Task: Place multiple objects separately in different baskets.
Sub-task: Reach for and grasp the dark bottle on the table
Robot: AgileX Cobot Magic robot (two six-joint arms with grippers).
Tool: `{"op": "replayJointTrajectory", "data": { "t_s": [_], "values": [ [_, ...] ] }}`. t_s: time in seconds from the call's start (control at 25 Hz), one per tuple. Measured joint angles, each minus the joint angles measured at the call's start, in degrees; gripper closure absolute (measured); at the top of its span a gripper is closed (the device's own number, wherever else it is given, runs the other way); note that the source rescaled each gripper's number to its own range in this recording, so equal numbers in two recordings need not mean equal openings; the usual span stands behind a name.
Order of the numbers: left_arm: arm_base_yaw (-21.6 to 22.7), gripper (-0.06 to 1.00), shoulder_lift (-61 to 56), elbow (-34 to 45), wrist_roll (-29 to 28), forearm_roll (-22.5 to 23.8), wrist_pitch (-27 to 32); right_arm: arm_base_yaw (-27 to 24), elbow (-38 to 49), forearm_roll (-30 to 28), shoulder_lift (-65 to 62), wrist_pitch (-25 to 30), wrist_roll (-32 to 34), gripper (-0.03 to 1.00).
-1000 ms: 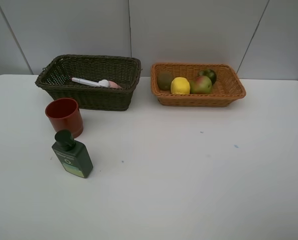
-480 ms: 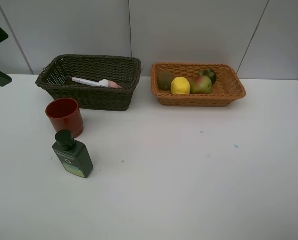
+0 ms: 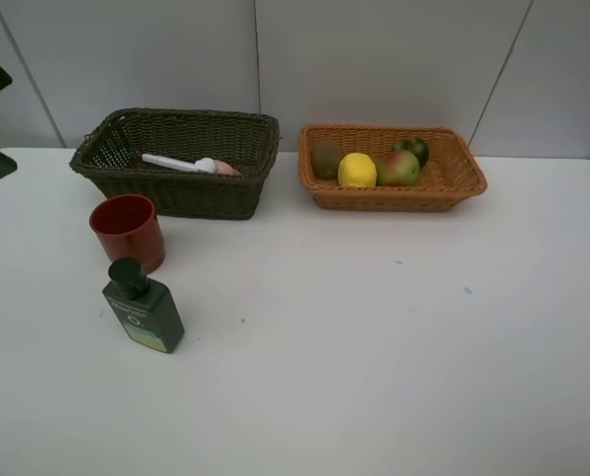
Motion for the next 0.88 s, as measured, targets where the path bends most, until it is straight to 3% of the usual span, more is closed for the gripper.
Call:
{"op": "replayJointTrajectory", "data": {
  "t_s": [0.12,0.44,0.88],
  "values": [
    [-3.25,-0.05,0.06,0.00,5.79,2.70,0.00,0.00,0.00,0.00,0.00,0.00,0.00,-0.03],
    [-11.96,-0.05,4.34,0.00,7.13,8.07,0.00,0.00,0.00,0.00,0.00,0.00,0.00,-0.03],
    [-13.50,-0.05,11.56,0.00,7.13,8.87,-0.10,0.00,0.00,0.00,0.00,0.00,0.00,-0.03]
  ]
}}
